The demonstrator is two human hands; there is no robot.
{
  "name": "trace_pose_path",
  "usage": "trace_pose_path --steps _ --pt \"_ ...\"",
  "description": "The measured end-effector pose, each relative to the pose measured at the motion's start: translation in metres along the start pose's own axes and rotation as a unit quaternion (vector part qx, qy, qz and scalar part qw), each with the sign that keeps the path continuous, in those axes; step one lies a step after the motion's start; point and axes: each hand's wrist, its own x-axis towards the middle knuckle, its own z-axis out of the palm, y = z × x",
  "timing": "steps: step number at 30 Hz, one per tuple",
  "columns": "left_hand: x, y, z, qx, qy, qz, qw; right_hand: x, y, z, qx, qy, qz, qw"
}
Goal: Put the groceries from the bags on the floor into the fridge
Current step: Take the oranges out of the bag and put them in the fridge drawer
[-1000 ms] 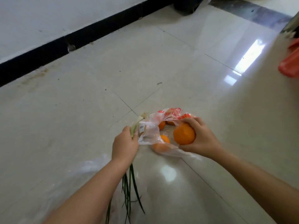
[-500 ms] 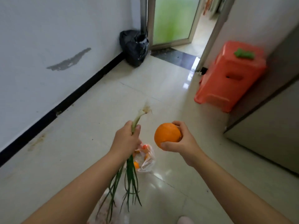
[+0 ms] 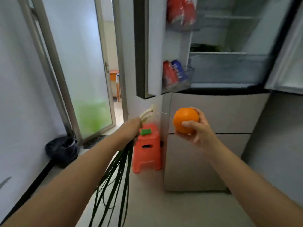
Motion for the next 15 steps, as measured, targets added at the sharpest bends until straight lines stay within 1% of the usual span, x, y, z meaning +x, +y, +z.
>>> trace_pose_path --steps 1,3,7,9,12,15 --pt "0.004 0.02 0.014 0.038 -0.003 0.038 0.999 -0.003 -0.023 -0.017 0.001 0.027 -0.014 1.0" --pt "0.014 0.056 0.043 0.131 -0.016 0.113 0.985 -0.008 -0.061 -0.054 -0.015 0.074 -0.042 0.996" --pt "0.037 0.123 0.105 0.263 -0.04 0.223 0.938 -0.007 -0.123 -0.127 -0.054 0.134 -0.085 0.986" --pt "0.047 0.158 0.135 0.293 -0.026 0.275 0.915 0.003 -0.151 -0.162 -0.076 0.146 -0.099 0.981" --pt "0.072 0.212 0.178 0.309 0.01 0.363 0.879 0.031 -0.195 -0.211 -0.143 0.157 -0.121 0.97" --pt "0.108 0.267 0.214 0.382 0.082 0.425 0.817 0.071 -0.234 -0.254 -0.191 0.151 -0.133 0.961"
